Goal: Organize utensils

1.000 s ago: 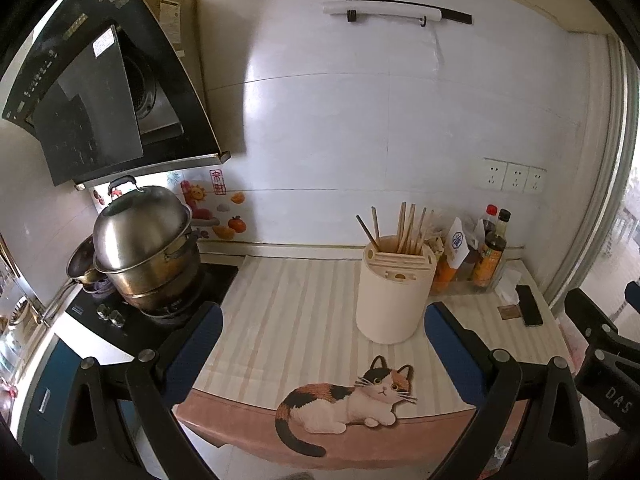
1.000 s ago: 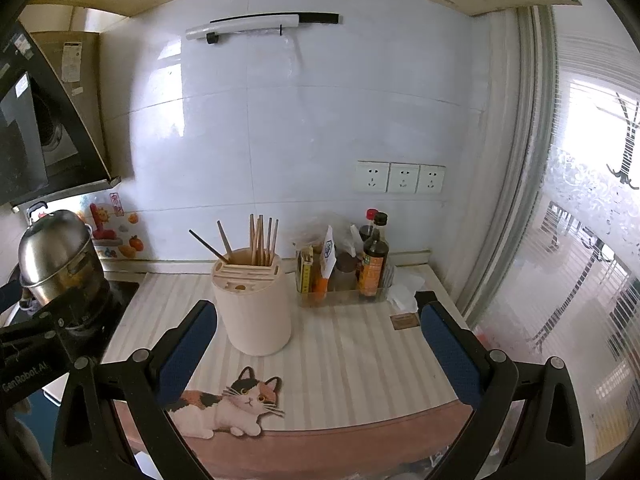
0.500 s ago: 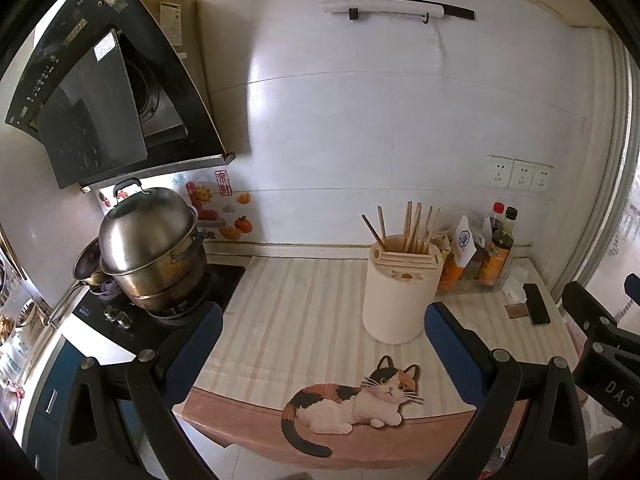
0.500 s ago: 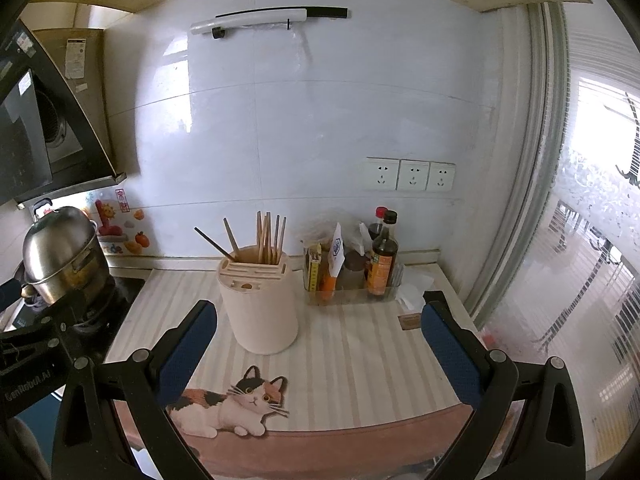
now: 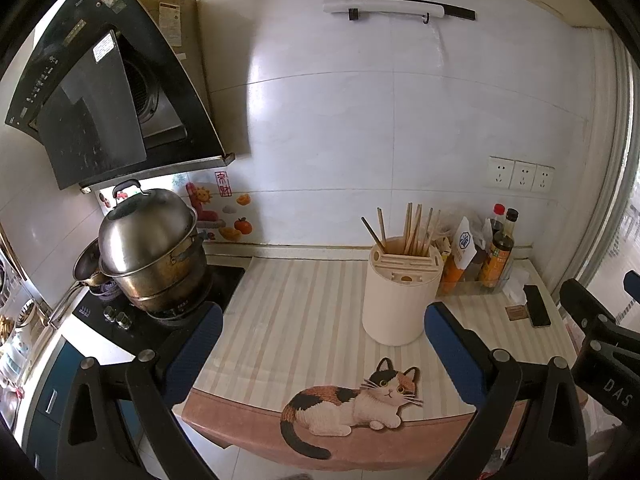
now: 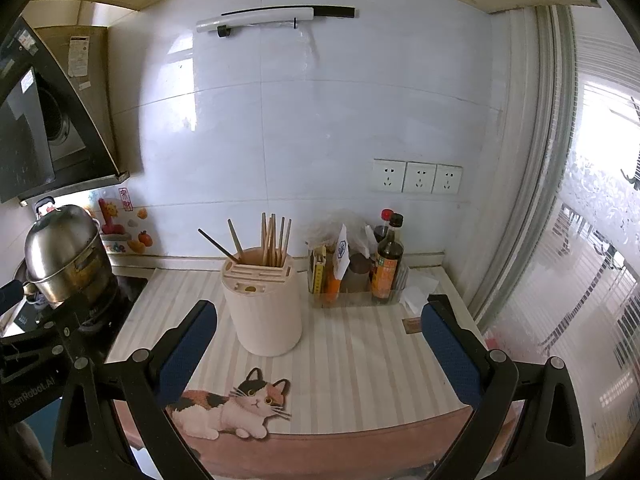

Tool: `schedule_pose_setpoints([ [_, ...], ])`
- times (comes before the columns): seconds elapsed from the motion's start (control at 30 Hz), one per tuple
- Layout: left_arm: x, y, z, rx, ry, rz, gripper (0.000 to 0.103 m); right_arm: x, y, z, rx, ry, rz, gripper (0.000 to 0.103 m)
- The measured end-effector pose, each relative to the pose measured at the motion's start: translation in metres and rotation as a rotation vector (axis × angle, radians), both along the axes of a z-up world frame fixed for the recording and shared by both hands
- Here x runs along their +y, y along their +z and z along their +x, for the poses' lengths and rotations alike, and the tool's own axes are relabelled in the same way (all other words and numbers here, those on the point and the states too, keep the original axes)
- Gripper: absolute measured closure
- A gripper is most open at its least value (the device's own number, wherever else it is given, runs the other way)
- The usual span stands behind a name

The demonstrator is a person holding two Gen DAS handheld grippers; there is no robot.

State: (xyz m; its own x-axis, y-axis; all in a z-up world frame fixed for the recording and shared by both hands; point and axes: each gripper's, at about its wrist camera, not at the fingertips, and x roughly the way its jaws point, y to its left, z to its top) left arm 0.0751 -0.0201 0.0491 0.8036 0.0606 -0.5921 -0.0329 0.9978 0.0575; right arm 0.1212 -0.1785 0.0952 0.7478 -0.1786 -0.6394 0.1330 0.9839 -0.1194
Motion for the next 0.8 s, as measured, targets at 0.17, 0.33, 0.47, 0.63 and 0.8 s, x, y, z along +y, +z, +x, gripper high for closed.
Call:
schedule_pose_setpoints([
  [0.17, -0.0018, 0.0004, 0.0005, 0.002, 0.001, 0.002, 0.0, -0.0023, 0.0008, 0.0042, -0.004, -0.004, 0.004, 0.0],
  [0.33, -0.0028, 0.0006, 0.0008, 0.001, 0.0, 0.002, 0.0, -0.0064, 0.0005, 0.005, -0.003, -0.01, 0.01, 0.0],
  [0.47, -0.0044, 0.0006, 0.0008, 0.0, -0.001, 0.002, 0.0, -0.0072, 0.0003, 0.0054, -0.004, -0.01, 0.011, 0.0],
  [0.63, -0.0047, 0.0007, 0.0007, 0.0, 0.0, 0.003, 0.0, -0.0073, 0.0, 0.0061, -0.005, -0.01, 0.01, 0.0],
  [0.8, -0.0086, 0.0018, 0.0023, 0.001, 0.002, 0.004, 0.0, -0.0077, 0.0004, 0.0052, -0.006, -0.011, 0.011, 0.0],
])
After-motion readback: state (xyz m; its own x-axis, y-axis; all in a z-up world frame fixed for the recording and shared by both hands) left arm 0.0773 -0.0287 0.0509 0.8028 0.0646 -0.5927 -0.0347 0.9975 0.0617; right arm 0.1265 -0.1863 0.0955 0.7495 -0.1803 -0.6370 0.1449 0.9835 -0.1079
